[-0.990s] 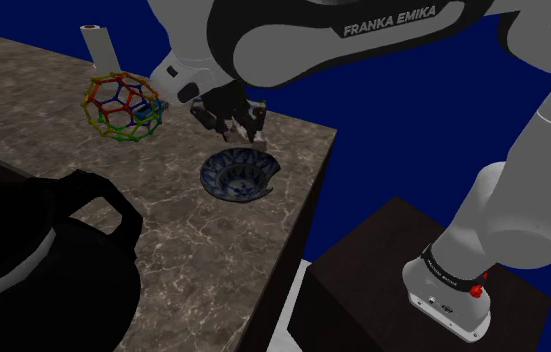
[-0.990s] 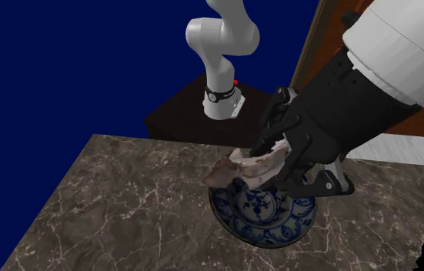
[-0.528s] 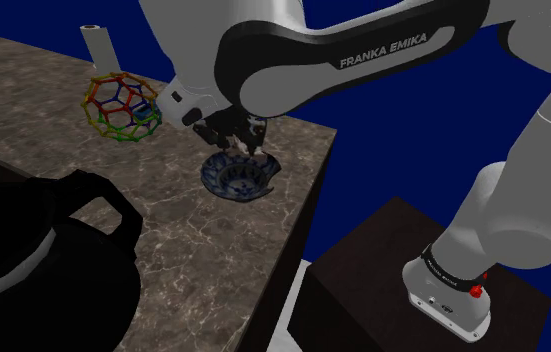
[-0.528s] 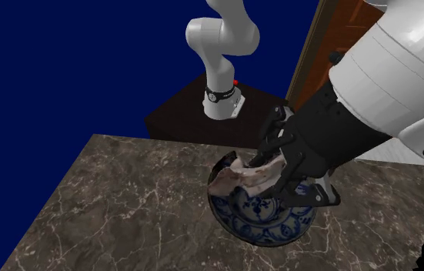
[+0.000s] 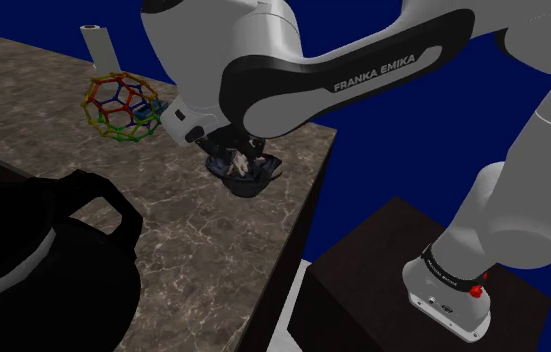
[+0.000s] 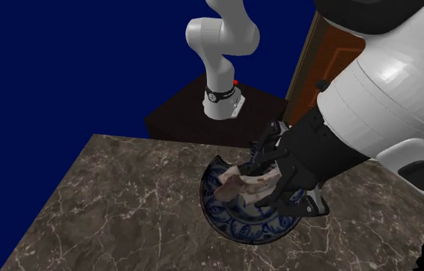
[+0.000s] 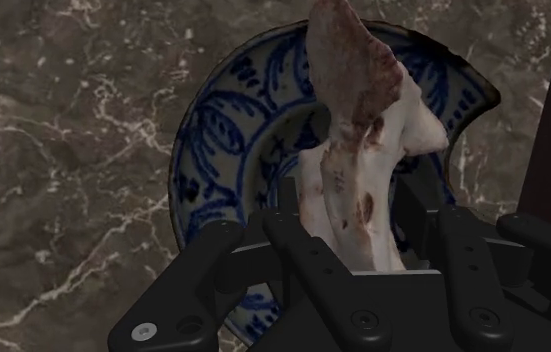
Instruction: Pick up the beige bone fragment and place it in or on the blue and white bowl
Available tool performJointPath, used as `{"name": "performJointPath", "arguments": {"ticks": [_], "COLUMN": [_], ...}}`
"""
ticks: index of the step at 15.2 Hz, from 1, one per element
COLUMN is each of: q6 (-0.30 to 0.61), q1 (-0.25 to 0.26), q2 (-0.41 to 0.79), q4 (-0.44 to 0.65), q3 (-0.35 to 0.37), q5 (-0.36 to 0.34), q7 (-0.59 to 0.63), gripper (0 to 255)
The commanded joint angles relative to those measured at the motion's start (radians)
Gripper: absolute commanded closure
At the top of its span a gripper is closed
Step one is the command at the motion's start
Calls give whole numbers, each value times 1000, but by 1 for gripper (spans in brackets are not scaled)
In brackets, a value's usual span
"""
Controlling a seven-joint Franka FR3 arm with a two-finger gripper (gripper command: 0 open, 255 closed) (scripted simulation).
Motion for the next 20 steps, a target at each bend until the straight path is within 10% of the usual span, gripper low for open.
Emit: {"name": "performJointPath", "arguments": {"ticks": [1,4,5,20], "q6": [1,1,0,-126], "q1": [0,-1,-1,27], "q2": [1,1,1,16], "q4": [-3,-3,-2,131], "q3": [-1,0,0,18], "q5": [0,0,0,4], "q7": [1,1,0,-5], "gripper": [255,255,0,0]}}
